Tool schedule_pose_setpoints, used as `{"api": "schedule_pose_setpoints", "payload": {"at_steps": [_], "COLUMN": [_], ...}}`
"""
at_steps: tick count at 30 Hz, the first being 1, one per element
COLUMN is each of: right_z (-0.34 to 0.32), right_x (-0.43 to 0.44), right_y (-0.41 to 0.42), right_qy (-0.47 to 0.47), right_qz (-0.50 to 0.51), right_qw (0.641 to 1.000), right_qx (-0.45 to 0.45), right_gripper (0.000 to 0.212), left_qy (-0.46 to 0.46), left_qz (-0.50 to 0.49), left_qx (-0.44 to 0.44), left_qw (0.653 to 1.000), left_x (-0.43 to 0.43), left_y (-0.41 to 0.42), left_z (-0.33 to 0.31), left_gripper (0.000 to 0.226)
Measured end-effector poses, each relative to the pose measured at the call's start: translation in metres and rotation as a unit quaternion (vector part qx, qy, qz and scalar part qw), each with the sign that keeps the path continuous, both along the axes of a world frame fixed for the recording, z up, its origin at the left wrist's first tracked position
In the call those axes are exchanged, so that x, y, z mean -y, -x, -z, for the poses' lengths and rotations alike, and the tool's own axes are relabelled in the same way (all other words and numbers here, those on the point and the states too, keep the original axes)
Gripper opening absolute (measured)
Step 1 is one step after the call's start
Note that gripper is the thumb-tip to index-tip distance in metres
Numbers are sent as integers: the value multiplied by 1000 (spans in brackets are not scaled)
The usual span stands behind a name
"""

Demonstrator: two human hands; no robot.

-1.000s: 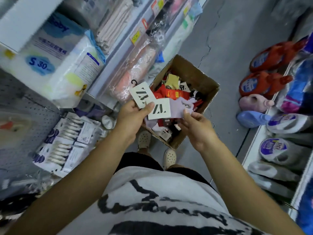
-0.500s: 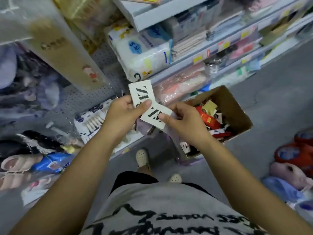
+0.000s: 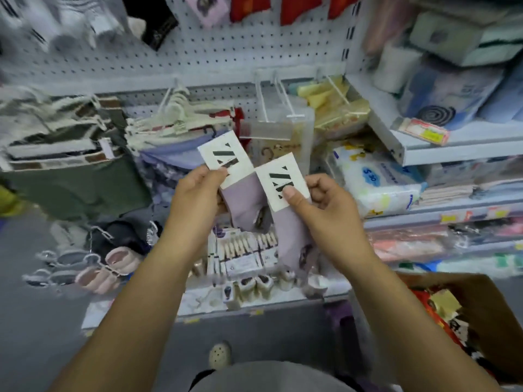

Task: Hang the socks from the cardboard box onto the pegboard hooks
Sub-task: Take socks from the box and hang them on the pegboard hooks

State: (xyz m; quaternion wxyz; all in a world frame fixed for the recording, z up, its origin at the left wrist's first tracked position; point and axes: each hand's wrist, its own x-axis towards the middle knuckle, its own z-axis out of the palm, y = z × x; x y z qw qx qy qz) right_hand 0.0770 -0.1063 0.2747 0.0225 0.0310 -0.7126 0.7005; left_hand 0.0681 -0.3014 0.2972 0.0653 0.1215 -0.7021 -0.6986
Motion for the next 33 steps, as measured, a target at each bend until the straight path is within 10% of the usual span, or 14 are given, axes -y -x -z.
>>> {"api": "schedule_pose_setpoints", "payload": {"at_steps": [33], "right_z": [-234], "right_x": [186], "right_y": [303], "right_qy": [0], "right_qz": [173], "right_qw": [967], "right_qx": [-189], "right_gripper": [36], "left_qy": [129], "left_qz": [-2], "left_qx": [-245], "left_qw": [961], "left_x": [182], "left_y": [165], "left_z": [-187], "left_gripper": [24]}}
